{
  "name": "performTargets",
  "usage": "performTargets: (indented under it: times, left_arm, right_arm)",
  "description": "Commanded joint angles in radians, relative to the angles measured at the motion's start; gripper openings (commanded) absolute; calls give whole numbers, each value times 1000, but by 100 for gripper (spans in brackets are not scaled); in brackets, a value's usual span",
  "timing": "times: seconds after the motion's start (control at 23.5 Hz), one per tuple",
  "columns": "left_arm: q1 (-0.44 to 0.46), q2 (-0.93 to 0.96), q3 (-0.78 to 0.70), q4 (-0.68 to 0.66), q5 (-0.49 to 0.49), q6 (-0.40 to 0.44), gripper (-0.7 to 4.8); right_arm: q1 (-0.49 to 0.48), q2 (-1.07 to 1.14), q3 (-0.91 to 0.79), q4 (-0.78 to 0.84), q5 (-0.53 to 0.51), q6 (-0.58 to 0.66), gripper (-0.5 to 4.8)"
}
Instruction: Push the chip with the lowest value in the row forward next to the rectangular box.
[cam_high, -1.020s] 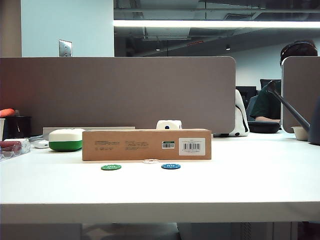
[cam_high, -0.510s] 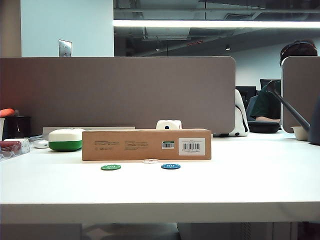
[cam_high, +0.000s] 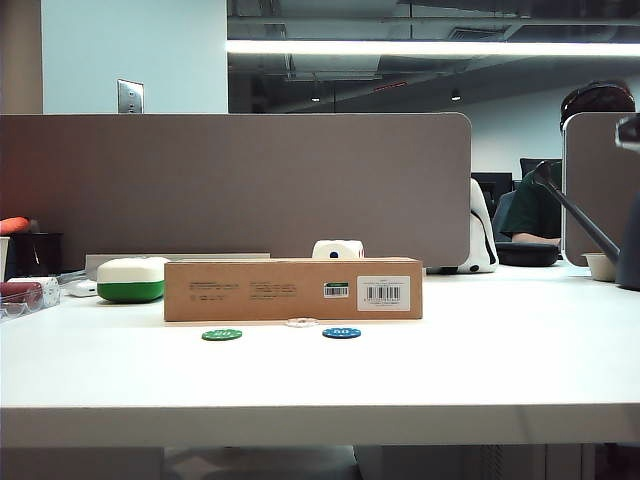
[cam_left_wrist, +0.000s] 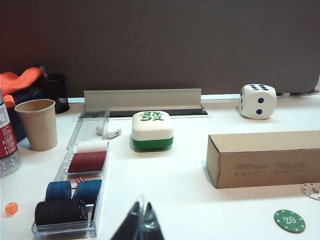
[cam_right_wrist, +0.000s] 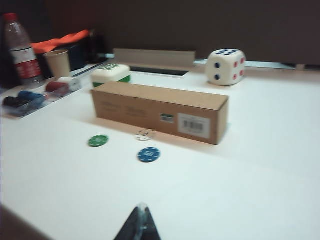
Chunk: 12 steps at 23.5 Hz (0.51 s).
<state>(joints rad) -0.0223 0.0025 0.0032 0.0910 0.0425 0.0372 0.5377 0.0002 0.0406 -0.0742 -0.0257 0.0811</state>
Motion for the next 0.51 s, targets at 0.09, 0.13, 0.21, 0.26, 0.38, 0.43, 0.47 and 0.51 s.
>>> performTargets:
  times: [0.09,0.13,0.21,0.26,0.38,0.43,0.47,0.51]
  left_arm:
    - [-2,0,4,7,3,8,-5]
    - [-2,0,4,7,3,8,-5]
    - [-2,0,4,7,3,8,-5]
    - [-2,0,4,7,3,8,-5]
    - [-2,0,4,7,3,8,-5]
    - [-2,0,4,7,3,8,-5]
    - [-2,0,4,7,3,8,-5]
    - [-2,0,4,7,3,8,-5]
  right_arm:
    - [-119,-1,-26,56,-3,22,-6]
    - [-175,-1,-26,58,-3,38,-6]
    - [-227,-1,-26,57,-3,60,-6]
    - [-259,-1,-27,57,-3,72,-6]
    - [-337,-1,-34,56,-23,78,-6]
    - [-361,-1,-38,56,-32,75,-6]
    - [-386,-1,-39,53,-45,75,-6]
    - [-417,-1,-39,49,-64,75,-6]
